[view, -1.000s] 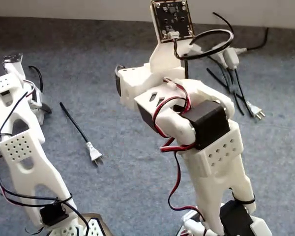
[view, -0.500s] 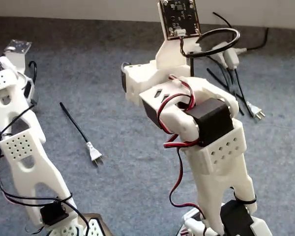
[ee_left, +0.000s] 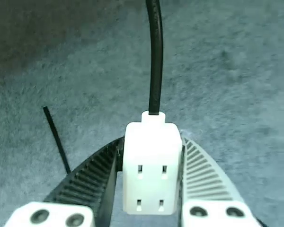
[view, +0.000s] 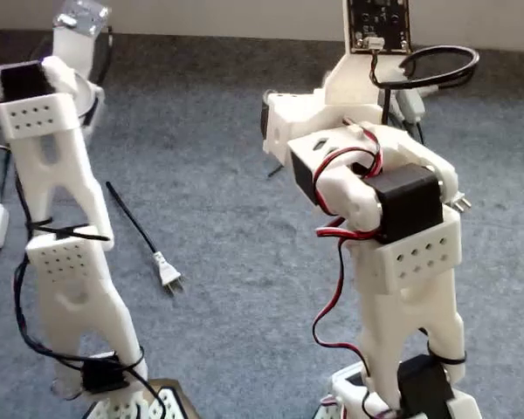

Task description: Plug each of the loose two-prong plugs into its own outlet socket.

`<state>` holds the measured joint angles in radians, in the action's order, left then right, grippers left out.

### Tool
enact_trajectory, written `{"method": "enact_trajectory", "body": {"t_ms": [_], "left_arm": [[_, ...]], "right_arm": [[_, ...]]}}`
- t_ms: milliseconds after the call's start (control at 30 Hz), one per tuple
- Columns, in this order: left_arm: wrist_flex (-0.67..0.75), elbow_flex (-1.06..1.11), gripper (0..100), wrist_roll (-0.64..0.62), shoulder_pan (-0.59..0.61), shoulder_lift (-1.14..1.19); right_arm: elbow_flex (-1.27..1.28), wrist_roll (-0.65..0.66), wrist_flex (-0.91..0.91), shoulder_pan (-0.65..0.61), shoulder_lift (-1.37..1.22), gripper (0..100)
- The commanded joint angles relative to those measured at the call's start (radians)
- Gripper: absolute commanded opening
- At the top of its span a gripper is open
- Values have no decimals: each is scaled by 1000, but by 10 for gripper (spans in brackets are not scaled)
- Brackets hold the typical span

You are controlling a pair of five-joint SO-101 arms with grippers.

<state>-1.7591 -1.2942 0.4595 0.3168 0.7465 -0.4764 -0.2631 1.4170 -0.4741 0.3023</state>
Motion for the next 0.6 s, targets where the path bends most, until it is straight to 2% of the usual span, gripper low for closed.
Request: {"method": "enact_trajectory", "body": {"t_ms": [0,200,467,567], "left_arm": [[-9,275,6,-95,-157,-282],[14,723,6,-140,-401,-550],[233,1116,6,-140,-585,-565],[365,1256,6,-140,-659,-565]], "right_arm": [[-62,11,-10,33,38,250],[-97,11,-2,97,38,250],[-99,11,4,99,38,250],[-99,11,10,94,39,250]]}}
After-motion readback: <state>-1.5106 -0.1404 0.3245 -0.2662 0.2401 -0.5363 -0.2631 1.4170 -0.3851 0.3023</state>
